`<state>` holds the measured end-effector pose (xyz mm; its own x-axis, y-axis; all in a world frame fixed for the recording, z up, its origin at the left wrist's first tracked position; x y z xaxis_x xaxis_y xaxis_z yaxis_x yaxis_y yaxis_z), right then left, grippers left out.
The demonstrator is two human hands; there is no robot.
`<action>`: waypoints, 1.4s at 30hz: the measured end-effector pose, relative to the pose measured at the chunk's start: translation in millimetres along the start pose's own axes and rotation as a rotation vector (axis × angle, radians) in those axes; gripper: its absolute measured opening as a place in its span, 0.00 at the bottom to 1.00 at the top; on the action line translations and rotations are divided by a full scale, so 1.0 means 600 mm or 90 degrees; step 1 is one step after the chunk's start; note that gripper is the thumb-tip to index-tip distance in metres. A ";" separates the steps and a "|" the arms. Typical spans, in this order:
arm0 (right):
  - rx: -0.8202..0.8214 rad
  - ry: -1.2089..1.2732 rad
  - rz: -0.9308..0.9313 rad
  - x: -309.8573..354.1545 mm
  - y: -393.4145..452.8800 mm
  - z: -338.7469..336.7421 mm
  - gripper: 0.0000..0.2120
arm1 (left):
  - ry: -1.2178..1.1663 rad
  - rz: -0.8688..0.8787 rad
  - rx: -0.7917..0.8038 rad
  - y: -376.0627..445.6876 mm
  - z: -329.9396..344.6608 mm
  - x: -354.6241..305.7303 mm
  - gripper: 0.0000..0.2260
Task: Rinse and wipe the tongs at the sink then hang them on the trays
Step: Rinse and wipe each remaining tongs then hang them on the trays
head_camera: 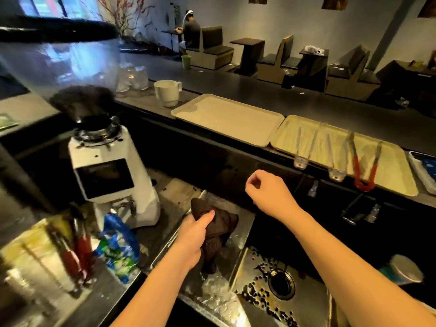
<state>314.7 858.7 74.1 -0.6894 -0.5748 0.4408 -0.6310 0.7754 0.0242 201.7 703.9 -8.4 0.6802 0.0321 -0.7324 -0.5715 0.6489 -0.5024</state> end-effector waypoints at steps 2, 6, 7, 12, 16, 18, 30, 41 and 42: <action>0.029 0.012 -0.031 0.054 -0.010 0.051 0.03 | -0.023 0.002 -0.044 -0.011 -0.068 -0.023 0.12; 0.092 0.005 -0.112 0.198 -0.032 0.160 0.06 | -0.073 0.047 -0.085 -0.037 -0.220 -0.068 0.05; 0.110 0.005 -0.128 0.234 -0.038 0.187 0.05 | -0.094 0.053 -0.101 -0.044 -0.256 -0.078 0.05; 0.170 0.043 -0.208 0.396 -0.072 0.324 0.04 | -0.132 0.091 -0.190 -0.073 -0.441 -0.123 0.03; 0.235 0.059 -0.194 0.477 -0.088 0.423 0.02 | -0.147 0.094 -0.263 -0.090 -0.558 -0.146 0.03; 0.258 0.039 -0.196 0.504 -0.091 0.468 0.04 | -0.154 0.088 -0.298 -0.095 -0.602 -0.153 0.02; 0.317 -0.176 -0.263 0.545 -0.015 0.645 0.15 | -0.177 0.055 -0.457 -0.017 -0.680 -0.163 0.11; 0.337 -0.374 -0.462 0.578 0.004 0.746 0.11 | -0.195 0.046 -0.607 0.005 -0.723 -0.158 0.06; 0.332 -0.364 -0.459 0.579 0.002 0.746 0.10 | -0.205 0.046 -0.610 0.000 -0.725 -0.157 0.06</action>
<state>-85.1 542.9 -174.4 -0.0694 -0.9975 -0.0158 -0.9391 0.0706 -0.3363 -62.1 370.5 -139.4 0.6398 0.3429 -0.6878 -0.6478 -0.2409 -0.7227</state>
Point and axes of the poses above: each hand's wrist, its own y-axis towards the middle knuckle, its own z-axis out of the palm, x = y × z, the point moved 2 cm from there along y, towards the middle knuckle, and after that the axes turned 13 degrees about -y, right-handed, at the moved point
